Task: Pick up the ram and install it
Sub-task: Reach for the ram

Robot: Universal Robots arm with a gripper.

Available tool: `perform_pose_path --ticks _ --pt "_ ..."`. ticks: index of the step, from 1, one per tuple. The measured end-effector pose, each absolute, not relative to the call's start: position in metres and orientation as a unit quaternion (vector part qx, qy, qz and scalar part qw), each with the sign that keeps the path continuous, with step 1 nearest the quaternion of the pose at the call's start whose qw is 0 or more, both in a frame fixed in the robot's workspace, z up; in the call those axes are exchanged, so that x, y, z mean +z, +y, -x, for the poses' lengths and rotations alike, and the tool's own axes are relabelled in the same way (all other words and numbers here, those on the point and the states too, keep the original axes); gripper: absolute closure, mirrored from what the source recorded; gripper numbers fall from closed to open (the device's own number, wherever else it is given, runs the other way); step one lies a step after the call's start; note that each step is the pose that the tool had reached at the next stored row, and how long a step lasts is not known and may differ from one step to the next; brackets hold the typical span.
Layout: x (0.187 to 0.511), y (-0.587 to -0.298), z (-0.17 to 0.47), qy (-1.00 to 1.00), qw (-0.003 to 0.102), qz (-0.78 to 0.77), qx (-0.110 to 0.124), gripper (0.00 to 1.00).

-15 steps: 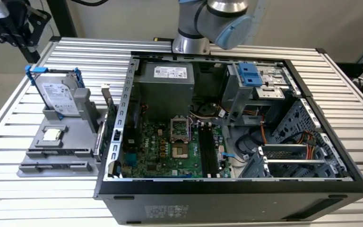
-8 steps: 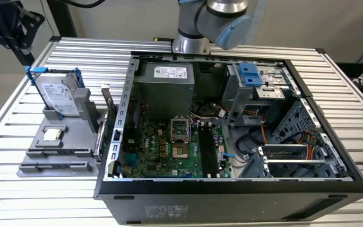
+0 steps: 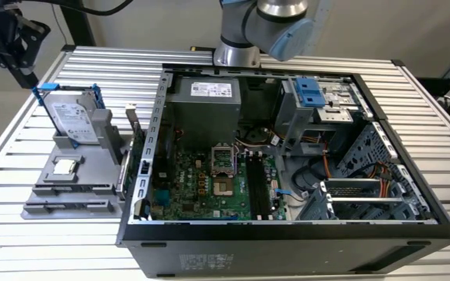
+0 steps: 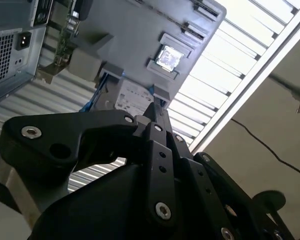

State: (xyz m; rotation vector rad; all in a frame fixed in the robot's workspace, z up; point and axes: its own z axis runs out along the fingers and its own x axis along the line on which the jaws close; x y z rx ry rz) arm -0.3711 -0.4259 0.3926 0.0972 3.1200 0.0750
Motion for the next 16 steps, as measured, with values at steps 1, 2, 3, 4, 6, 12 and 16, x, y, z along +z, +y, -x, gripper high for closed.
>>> perform_pose_path --ticks 1,2,3,4,6,12,16 --pt "0.3925 -0.4273 0.3711 0.999 0.010 -0.030 0.024 1.00" --pt "0.3925 -0.4285 0.3710 0.999 0.010 -0.029 0.024 1.00" --pt "0.3926 -0.4297 0.3710 0.999 0.010 -0.027 0.024 1.00" --pt "0.3926 -0.4308 0.3710 0.999 0.009 -0.026 0.024 1.00" --pt "0.3926 -0.4320 0.3711 0.999 0.009 -0.023 0.024 1.00" --pt "0.3925 -0.4341 0.3710 1.000 0.009 -0.018 0.024 1.00" --pt "0.3925 -0.4358 0.3710 1.000 0.009 -0.015 0.024 1.00"
